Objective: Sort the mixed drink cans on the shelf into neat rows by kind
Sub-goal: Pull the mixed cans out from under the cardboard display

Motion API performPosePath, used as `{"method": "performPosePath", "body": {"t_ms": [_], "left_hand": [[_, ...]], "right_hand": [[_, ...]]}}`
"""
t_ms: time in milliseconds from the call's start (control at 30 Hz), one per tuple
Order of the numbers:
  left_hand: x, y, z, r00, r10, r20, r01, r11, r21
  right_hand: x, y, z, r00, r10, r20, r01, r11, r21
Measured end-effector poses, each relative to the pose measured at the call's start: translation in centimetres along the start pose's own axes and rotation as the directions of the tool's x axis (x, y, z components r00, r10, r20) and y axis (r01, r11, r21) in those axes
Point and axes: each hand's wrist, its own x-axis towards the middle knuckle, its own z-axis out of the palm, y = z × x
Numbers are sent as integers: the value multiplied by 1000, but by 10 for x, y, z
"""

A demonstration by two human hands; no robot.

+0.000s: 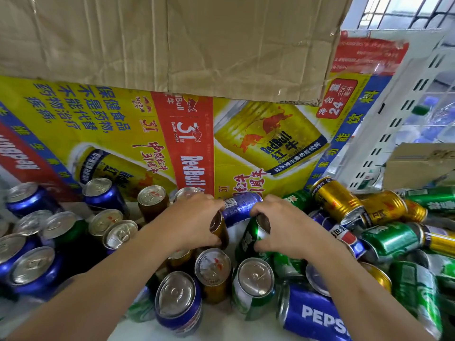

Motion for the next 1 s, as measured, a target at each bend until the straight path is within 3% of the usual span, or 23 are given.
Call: {"method": "performPosePath", "body": {"t_ms": [267,567,767,867,1000], "left_hand": [[9,-7,4,1000,10,12,-9,998,-59],[26,-6,-9,999,15,-46,-17,998,-54],[66,9,-3,996,-22,87,19,999,41],[87,17,3,994,3,107,-8,999,43],[113,25,17,982,-2,189,-5,999,36]], "right_hand": [[2,-3,12,998,-60,0,59,970,235],[0,12,9,998,56,-37,-33,895,445],[-7,31,10,984,153,-96,-118,948,297],[-10,40,12,956,261,-134,-233,953,195],[-15,43,17,937,350,-5,-350,936,27]]}}
